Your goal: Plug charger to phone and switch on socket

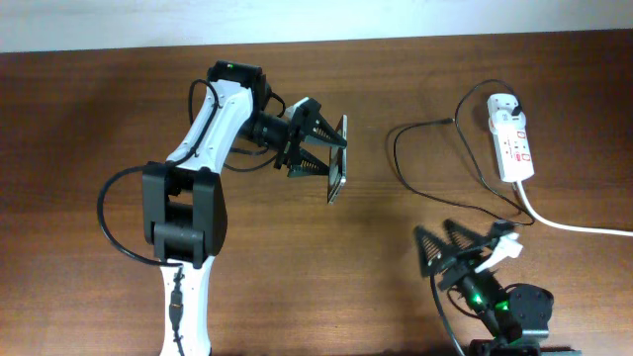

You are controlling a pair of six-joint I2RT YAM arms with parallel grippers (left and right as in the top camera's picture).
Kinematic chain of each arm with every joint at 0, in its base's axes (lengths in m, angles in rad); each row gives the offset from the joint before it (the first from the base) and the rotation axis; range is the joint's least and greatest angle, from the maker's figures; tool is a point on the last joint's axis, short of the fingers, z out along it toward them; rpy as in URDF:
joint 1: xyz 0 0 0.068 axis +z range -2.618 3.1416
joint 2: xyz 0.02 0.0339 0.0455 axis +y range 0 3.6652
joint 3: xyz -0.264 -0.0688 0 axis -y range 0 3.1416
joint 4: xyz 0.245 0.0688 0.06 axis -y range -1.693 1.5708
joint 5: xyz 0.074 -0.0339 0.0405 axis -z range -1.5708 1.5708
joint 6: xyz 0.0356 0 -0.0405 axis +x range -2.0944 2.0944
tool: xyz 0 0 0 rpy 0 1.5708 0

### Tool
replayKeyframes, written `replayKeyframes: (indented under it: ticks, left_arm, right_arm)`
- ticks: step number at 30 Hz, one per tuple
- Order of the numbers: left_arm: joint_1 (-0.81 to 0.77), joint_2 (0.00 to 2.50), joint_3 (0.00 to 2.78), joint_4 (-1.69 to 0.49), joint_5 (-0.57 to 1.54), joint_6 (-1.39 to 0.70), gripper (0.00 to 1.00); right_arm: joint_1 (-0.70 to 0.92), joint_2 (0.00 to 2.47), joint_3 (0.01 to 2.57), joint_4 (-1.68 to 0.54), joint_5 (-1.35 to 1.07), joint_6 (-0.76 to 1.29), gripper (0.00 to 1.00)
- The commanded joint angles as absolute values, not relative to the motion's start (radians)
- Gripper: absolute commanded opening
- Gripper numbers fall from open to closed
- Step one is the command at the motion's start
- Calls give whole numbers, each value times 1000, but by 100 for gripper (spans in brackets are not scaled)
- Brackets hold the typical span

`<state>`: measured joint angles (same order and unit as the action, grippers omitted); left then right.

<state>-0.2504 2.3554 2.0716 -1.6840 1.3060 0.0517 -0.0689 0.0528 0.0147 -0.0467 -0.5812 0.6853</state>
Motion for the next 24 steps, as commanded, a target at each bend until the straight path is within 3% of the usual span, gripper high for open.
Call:
replayKeyframes:
  ticks: [1,7,11,15,17,20,24]
  left_arm:
    - [-251,2353,2091,-1689,1354,46,68]
    - [-251,2353,2091,-1688,1340,46,69]
    - [-251,2353,2091,-1688,1340,46,69]
    - [-260,2353,2091,-1688,1340,46,69]
    - [-260,2353,2091,-1688,1340,46,69]
    - [-260,2353,2091,-1689,1348,45,69]
    - [-260,2353,2091,-1689,1438,-9,68]
  right_arm:
    - [-73,58,6,-47,-1112,934,99]
    - [-73,59,35,147,-1114,948,99]
    - [-73,202,202,101,-1058,863,99]
    - [-72,492,613,-507,-706,447,99]
    - [-72,581,893,-857,-487,397,99]
    - [-72,592,1041,-1037,-476,404,99]
    - [-72,624,1047,-1091,-291,439,99]
